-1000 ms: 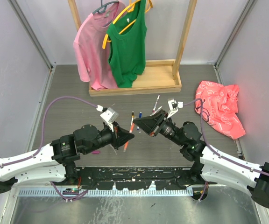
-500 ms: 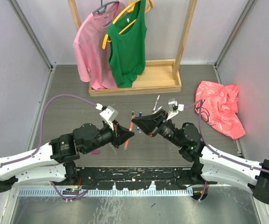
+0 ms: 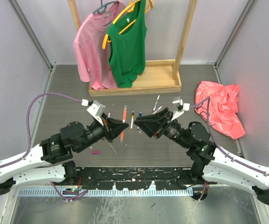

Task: Insert the pens into the pen caps
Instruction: Insert the pen cap onto the pen.

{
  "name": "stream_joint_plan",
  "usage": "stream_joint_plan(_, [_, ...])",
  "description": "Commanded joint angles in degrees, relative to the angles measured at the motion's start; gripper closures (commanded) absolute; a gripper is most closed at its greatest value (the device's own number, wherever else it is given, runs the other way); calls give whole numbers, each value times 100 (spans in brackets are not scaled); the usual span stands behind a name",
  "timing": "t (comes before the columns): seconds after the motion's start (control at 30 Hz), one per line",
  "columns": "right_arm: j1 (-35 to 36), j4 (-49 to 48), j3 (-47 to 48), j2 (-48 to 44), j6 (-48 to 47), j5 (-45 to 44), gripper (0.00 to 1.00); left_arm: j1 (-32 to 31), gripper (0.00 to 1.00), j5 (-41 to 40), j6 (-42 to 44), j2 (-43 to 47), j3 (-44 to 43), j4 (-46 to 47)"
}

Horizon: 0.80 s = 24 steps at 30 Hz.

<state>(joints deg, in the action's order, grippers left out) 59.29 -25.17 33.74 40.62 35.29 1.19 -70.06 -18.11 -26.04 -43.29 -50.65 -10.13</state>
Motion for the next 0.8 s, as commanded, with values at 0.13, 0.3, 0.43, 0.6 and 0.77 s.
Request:
stream_joint_plan(0.13, [28,1105,1099,120,-125,-928,55,19,100,82,170,92,-333,-288])
stream_joint_plan(0.3, [29,777,1284,405,165,-781,48,19,100,276,221,-22,-422,-470])
stream_joint_plan(0.43, [22,744,1438,611,214,-719,45,19,100,395,223,-102,-459,-514])
stream_joint_plan(0.6, [22,784,1483,699,235,-661,44,19,100,422,222,-162,-472,-586])
stream_joint_plan(0.77, [27,874,1448,714,274,-604,47,15,100,450,230,-193,-476,-579])
